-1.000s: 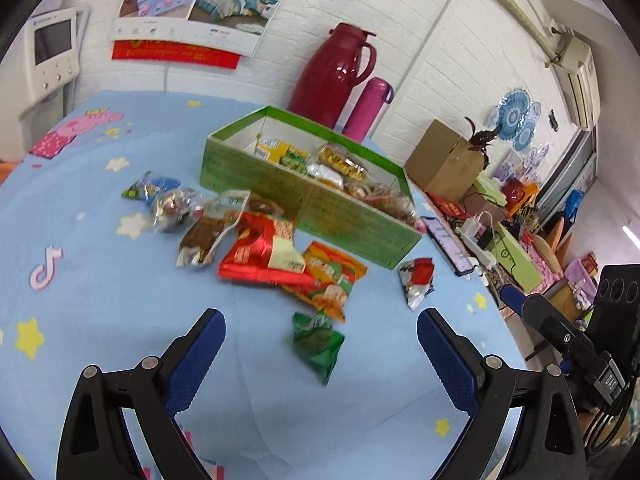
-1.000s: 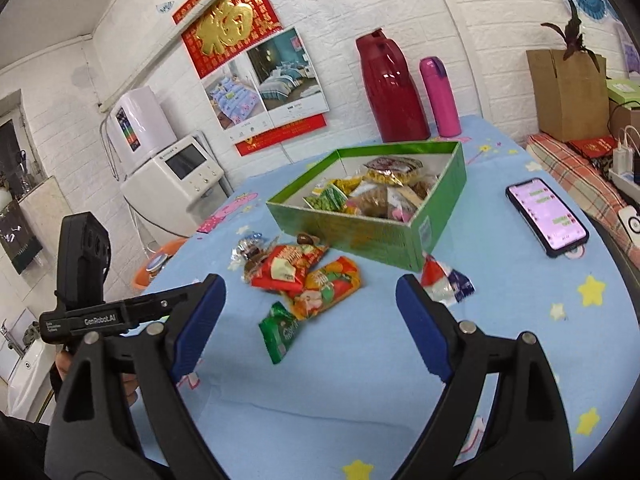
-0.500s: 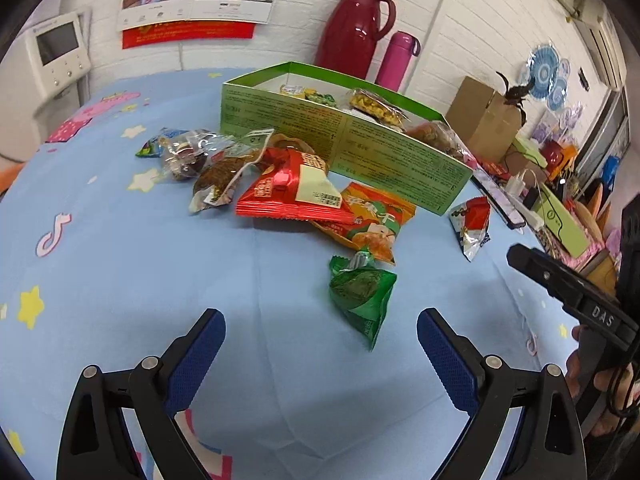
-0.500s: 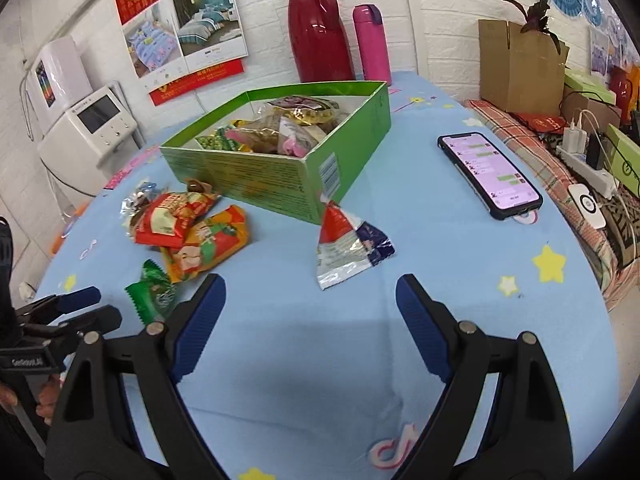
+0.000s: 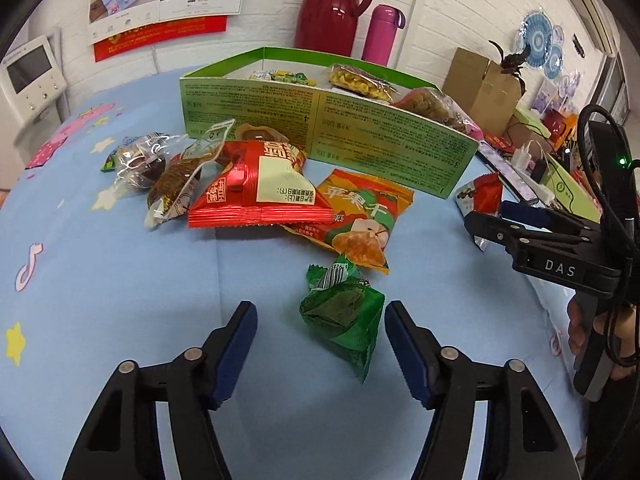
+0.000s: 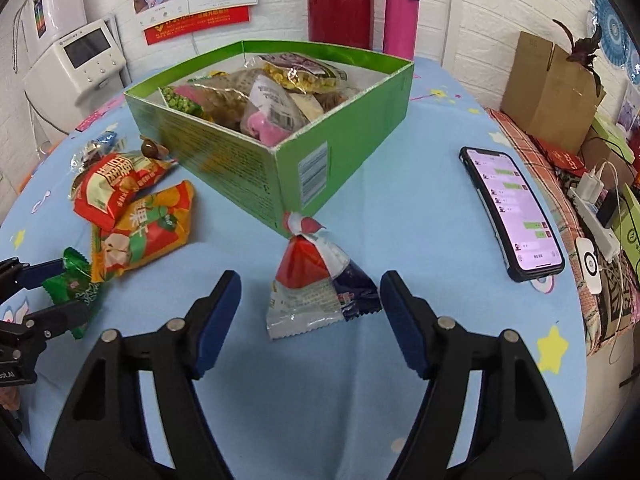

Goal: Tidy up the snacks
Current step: 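Grasp the green wrapped candy with the left gripper, then grasp the red-and-white triangular packet with the right gripper while the left holds the candy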

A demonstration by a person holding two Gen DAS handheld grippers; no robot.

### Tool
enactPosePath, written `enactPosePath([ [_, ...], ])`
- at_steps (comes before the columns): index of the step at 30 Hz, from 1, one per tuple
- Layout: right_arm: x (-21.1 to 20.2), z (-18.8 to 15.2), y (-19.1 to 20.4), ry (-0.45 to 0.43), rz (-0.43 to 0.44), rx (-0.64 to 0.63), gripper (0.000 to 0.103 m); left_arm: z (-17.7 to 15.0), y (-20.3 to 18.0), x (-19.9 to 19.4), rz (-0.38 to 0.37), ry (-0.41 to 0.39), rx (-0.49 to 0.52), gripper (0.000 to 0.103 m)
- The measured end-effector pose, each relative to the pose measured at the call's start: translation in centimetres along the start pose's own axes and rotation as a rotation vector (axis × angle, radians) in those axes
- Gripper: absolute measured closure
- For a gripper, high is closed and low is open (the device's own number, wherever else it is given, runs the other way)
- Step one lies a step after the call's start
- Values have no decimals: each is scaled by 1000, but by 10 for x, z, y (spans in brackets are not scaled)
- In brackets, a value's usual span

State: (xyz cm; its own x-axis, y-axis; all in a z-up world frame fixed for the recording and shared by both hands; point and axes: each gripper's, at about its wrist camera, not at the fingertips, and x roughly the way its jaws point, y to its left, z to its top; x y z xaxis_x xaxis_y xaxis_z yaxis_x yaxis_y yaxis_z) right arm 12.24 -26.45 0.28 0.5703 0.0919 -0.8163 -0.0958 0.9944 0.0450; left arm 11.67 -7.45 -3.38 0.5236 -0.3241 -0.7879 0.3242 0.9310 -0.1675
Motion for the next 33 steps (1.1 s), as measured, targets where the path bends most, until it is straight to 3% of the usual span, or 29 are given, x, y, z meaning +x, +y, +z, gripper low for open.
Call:
enactPosePath([
  [1,2,0,-1,6,2,2,41,0,0,0,5,-11,2,42],
  [11,1,-2,-2,-8,26,13,42,4,1,2,5,-20,-5,44],
  [12,0,-2,-1,-11,20,9,42,4,0,3,15,-27,4,52],
  [13,-1,-2,0,-19,15,5,44,4,0,3,34,-34,13,66],
  [14,-4,-2,2,-33,14,2,46,4,0,3,44,-37,13,67],
  [15,-9,-3,3,-51,20,3,58,4,3,2,28,-38,0,67],
  [16,-15,-3,4,-72,29,4,80,4,6,2,16,-36,-14,68],
  [18,-23,-5,6,-76,24,10,87,2,8,-1,-9,-29,-32,69],
  [20,-24,-9,6,-68,77,25,90,-1,7,-5,-27,-32,-30,69],
  [25,-26,-12,16,-74,69,-8,86,-7,0,-18,-31,-55,-1,69],
  [26,-28,-10,17,-85,80,-9,81,-7,0,-20,-27,-60,-2,69],
  [28,-30,-5,18,-100,58,-15,47,-6,1,-24,-24,-69,-6,68],
  [29,-30,-3,19,-106,37,-24,41,-6,1,-24,-22,-69,-9,68],
  [33,-15,6,23,-81,32,-75,39,-6,6,-24,-26,-62,-29,68],
])
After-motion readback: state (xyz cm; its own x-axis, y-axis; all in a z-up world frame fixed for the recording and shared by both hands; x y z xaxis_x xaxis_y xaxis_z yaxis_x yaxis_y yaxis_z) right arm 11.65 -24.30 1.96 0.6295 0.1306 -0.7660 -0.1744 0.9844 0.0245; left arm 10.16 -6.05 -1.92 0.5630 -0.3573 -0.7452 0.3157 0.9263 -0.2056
